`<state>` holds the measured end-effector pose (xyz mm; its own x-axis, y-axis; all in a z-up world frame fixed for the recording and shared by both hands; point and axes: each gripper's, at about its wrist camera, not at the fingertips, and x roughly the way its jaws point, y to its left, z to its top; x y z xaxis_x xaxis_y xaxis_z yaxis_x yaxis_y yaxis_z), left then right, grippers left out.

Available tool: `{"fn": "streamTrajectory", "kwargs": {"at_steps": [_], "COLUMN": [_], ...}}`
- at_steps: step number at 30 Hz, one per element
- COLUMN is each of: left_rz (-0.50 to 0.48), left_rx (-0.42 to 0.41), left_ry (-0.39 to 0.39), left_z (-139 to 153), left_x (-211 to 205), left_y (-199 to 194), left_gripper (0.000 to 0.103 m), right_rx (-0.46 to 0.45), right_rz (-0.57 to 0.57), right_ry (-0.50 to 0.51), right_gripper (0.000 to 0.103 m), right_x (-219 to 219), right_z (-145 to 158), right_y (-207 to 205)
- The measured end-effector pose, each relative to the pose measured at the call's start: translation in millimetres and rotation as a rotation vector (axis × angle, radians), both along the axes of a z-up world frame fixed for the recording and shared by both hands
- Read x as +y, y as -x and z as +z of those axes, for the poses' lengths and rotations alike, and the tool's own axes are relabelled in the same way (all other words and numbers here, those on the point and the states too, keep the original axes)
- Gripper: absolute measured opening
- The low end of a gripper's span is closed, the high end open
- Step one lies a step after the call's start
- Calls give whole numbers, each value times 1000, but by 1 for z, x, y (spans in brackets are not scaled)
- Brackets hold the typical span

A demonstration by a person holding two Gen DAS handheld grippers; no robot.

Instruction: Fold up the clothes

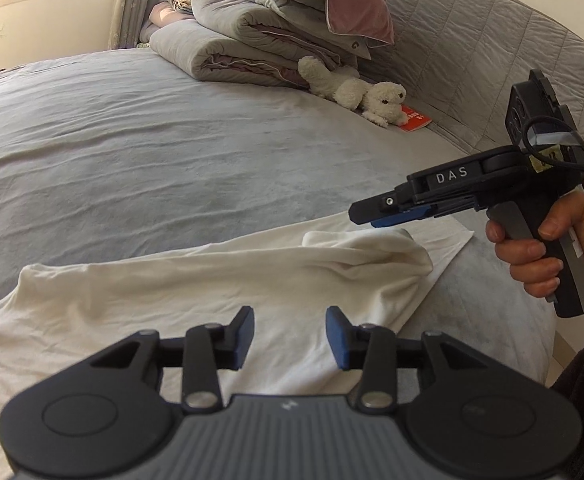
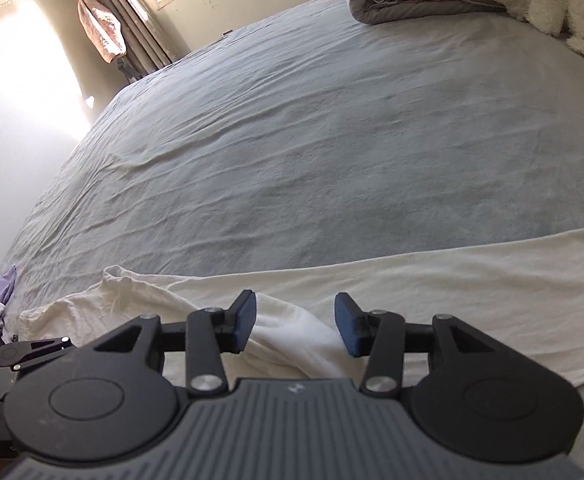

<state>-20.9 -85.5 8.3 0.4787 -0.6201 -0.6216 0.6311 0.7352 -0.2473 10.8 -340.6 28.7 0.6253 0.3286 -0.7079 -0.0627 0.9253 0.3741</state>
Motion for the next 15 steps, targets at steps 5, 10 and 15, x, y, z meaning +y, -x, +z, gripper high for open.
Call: {"fn": "streamTrajectory", "kwargs": {"at_steps": [5, 10, 15], "left_rz": [25, 40, 36], "left_rx": [1, 29, 22], "left_ry": [-4, 19, 18], "left_z": [-14, -26, -28], "left_x": [5, 11, 12], "left_y": [-7, -12, -10], "left_gripper": [41, 43, 46], "right_rx": [32, 19, -28], "right_rz": [104, 175, 145], "right_ry": [82, 250, 315], "right_gripper": [48, 35, 11], "right_x": [27, 59, 61], "right_z": [-7, -15, -15], "right_y": [-14, -14, -8]}}
